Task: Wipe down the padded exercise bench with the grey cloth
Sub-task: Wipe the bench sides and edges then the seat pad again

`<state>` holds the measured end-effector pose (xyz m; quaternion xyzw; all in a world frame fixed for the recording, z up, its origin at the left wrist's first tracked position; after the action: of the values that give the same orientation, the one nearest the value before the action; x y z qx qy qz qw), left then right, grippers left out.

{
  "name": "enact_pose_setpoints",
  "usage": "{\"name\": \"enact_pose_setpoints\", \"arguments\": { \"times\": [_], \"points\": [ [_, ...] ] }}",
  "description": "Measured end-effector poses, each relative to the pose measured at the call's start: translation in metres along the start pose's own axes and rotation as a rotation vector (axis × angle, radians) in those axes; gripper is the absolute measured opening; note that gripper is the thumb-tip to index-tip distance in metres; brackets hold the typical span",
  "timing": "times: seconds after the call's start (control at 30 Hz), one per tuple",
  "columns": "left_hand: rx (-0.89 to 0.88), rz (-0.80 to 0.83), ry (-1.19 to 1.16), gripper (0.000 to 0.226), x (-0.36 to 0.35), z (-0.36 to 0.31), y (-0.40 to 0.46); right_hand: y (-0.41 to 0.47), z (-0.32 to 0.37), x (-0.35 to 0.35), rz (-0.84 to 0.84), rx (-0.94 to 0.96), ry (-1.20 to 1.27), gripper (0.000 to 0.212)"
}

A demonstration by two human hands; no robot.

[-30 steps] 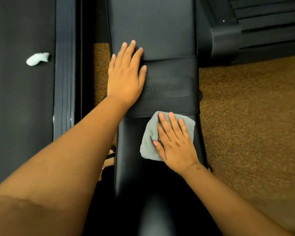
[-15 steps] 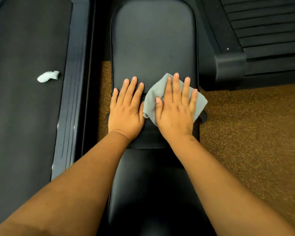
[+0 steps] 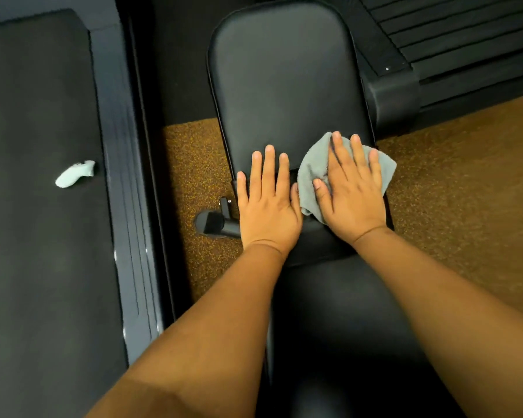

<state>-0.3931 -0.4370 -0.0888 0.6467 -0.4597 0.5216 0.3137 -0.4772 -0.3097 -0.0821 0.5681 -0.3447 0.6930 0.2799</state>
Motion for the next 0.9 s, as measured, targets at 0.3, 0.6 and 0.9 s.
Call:
{"name": "enact_pose_setpoints", "arguments": {
  "times": [0.3, 0.6, 0.9],
  "points": [
    [0.001, 0.0, -0.002, 0.053, -0.0002, -0.0022, -0.0016, 0.001, -0.0014, 0.0033, 0.007, -0.013, -0.01, 0.063],
    [0.006, -0.018, -0.017, 0.052, 0.0001, -0.0046, -0.004, 0.0002, -0.0027, 0.0026, -0.016, -0.007, -0.013, 0.064],
    [-0.003, -0.029, -0.017, 0.053, 0.0008, -0.0025, -0.0062, -0.0007, -0.0015, 0.0026, -0.028, -0.014, -0.011, 0.063]
  ]
}}
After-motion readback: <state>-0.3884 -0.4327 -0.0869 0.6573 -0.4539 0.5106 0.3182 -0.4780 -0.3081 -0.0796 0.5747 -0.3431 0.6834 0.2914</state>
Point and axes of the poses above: each hand's wrist, its own y-axis towards the middle knuckle, its own x-axis out of the back of the hand, z = x × y, the point moved 1 cm from there along y, towards the middle knuckle, and after that the axes turned 13 degrees about z, right-handed, at the moved point
